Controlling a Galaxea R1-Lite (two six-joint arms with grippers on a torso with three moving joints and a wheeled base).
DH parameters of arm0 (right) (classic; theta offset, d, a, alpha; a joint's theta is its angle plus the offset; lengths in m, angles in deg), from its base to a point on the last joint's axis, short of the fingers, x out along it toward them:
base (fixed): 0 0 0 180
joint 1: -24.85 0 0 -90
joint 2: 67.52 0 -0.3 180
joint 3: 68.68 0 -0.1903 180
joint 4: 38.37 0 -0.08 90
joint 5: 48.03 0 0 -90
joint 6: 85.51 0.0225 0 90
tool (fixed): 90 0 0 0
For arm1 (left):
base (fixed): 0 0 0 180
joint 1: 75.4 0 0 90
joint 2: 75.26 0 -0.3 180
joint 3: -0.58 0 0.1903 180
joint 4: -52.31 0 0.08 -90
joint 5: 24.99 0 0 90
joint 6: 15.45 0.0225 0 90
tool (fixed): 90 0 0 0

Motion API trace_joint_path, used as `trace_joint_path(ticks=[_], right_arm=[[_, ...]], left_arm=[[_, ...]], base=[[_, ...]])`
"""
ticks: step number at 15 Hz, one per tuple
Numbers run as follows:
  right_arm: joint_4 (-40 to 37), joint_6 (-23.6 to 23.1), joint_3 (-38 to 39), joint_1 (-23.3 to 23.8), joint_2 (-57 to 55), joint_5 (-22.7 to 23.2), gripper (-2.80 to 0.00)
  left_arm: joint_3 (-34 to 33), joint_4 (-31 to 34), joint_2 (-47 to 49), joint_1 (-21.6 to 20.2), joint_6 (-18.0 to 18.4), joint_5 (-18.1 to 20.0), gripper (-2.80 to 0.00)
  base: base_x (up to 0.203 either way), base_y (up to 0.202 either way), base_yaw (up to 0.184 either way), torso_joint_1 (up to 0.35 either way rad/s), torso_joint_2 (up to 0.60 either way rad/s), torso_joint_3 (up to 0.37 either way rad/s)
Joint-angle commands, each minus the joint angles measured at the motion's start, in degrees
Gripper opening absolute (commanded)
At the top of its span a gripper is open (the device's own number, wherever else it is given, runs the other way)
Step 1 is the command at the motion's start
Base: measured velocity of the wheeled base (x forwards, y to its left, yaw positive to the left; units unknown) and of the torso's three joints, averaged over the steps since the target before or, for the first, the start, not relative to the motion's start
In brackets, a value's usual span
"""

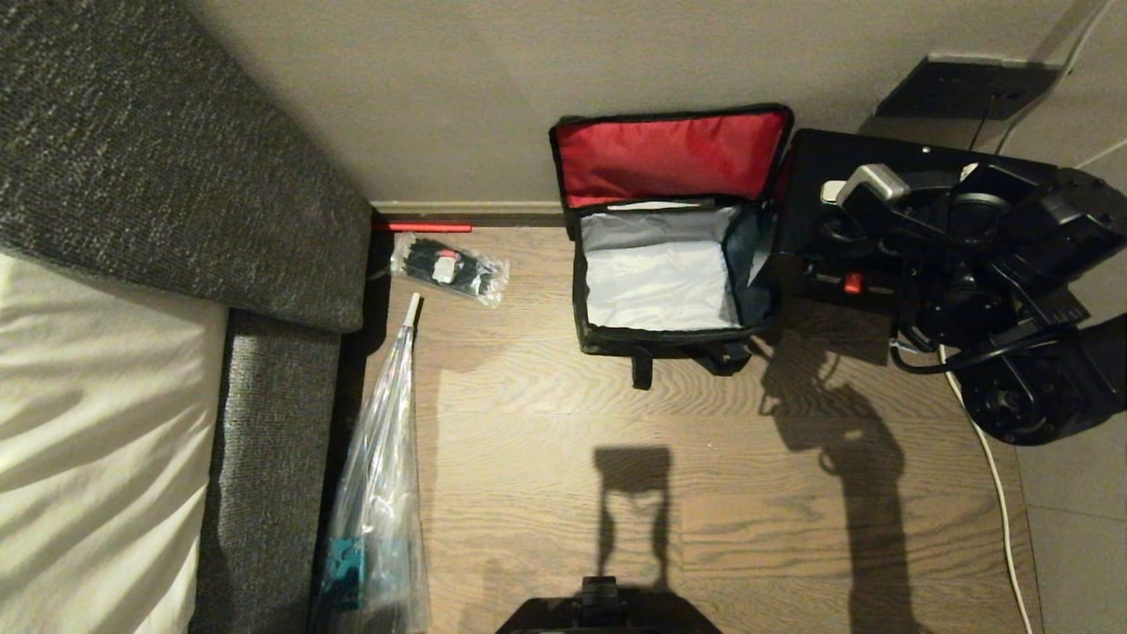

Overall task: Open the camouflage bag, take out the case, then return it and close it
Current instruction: Release the handle

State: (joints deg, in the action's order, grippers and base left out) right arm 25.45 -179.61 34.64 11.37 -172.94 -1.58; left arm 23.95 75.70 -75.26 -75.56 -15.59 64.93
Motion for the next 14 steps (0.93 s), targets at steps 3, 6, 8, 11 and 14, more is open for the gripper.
trace_joint_path(ticks=[3,6,8,11,14], right_arm=[[0.5,-0.5,1.1,1.4,0.4,-0.3,-2.8],[0.5,-0.4,1.6,2.3,0.7,-0.4,-2.8],[0.5,-0.3,2.2,2.9,1.3,-0.3,-2.8],[0.5,-0.3,2.4,4.3,1.5,-0.3,-2.8],[0.5,0.0,3.3,6.6,1.7,-0.3,-2.8]], left_arm=[[0.0,0.0,0.0,0.0,0.0,0.0,-2.8],[0.0,0.0,0.0,0.0,-0.1,0.0,-2.8],[0.0,0.0,0.0,0.0,0.0,0.0,-2.8],[0.0,0.0,0.0,0.0,0.0,0.0,-2.8],[0.0,0.1,0.0,0.0,0.0,0.0,-2.8]], base=[[0.0,0.0,0.0,0.0,0.0,0.0],[0.0,0.0,0.0,0.0,0.0,0.0],[0.0,0.0,0.0,0.0,0.0,0.0],[0.0,0.0,0.0,0.0,0.0,0.0],[0.0,0.0,0.0,0.0,0.0,0.0]])
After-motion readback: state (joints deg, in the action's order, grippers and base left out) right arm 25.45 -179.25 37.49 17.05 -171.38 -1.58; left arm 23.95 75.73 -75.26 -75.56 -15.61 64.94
